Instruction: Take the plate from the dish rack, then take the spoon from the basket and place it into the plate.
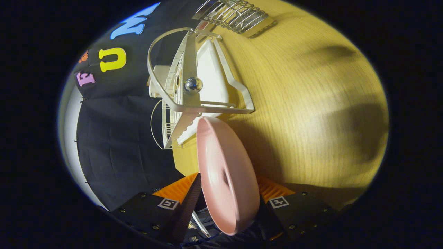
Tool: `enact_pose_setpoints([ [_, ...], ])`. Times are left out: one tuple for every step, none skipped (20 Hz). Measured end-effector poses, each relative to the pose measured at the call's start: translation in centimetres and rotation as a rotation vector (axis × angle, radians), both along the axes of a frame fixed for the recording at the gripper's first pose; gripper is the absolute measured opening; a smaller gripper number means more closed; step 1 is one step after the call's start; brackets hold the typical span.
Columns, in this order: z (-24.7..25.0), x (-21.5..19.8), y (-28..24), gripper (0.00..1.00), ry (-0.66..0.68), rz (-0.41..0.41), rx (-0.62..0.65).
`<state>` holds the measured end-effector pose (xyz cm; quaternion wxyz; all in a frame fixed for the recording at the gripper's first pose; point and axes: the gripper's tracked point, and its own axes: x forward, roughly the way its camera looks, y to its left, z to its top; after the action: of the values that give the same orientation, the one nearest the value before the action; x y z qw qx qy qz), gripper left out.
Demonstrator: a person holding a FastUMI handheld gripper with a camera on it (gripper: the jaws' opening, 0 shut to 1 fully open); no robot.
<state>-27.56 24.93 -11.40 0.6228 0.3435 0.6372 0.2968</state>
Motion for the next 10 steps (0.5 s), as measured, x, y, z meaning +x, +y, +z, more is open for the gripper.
enact_pose_setpoints([
  [0.0, 0.1, -0.7, 0.79, -0.007, 0.004, -0.013],
  [0.1, 0.1, -1.4, 0.79, -0.017, 0.011, -0.028],
  [0.1, 0.2, -2.2, 0.79, -0.031, 0.017, -0.044],
  [0.1, 0.4, -3.0, 0.79, -0.046, 0.020, -0.059],
  [0.3, 0.6, -3.7, 0.79, -0.059, 0.017, -0.069],
  [0.4, 1.1, -4.5, 0.82, -0.086, 0.004, -0.095],
  [0.5, 1.8, -5.6, 0.84, -0.131, -0.010, -0.124],
  [0.7, 2.6, -6.5, 0.84, -0.177, -0.032, -0.155],
  [1.2, 3.7, -7.4, 0.84, -0.225, -0.069, -0.173],
  [1.8, 4.8, -8.0, 0.84, -0.271, -0.111, -0.191],
])
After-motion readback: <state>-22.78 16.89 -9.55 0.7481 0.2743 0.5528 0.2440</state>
